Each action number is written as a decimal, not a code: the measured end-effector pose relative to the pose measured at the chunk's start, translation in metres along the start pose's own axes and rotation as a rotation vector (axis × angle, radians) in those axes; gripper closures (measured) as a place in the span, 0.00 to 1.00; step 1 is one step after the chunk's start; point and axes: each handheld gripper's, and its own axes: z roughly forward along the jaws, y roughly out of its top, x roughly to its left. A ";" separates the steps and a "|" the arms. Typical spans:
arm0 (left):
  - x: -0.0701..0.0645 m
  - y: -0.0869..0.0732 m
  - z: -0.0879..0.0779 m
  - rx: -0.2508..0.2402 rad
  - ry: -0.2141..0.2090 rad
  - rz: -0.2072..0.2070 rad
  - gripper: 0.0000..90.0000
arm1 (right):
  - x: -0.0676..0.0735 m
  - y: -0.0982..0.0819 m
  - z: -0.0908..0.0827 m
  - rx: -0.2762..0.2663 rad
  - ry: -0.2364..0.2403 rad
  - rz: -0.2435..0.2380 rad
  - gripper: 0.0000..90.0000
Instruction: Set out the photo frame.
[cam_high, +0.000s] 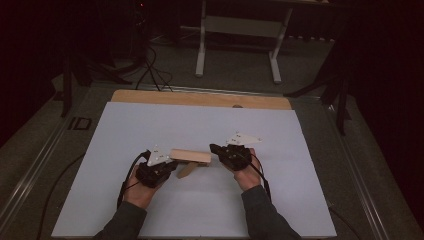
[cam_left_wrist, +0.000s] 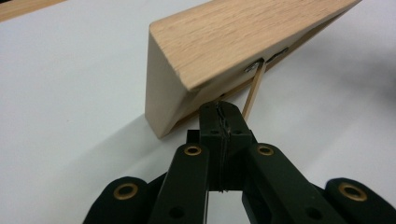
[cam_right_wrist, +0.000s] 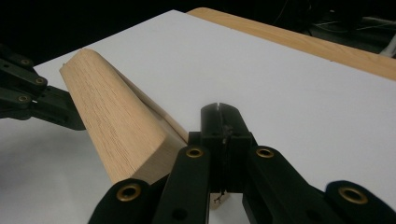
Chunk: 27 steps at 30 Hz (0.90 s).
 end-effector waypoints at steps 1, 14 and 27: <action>-0.001 0.001 0.001 0.002 0.003 0.001 0.99 | 0.000 0.000 0.001 0.003 0.001 0.002 1.00; -0.003 0.007 0.007 0.006 0.014 0.012 0.99 | 0.000 -0.004 0.007 0.013 0.029 0.009 1.00; -0.005 0.012 0.008 -0.008 0.001 0.001 0.99 | 0.003 -0.005 0.005 0.021 0.041 -0.004 1.00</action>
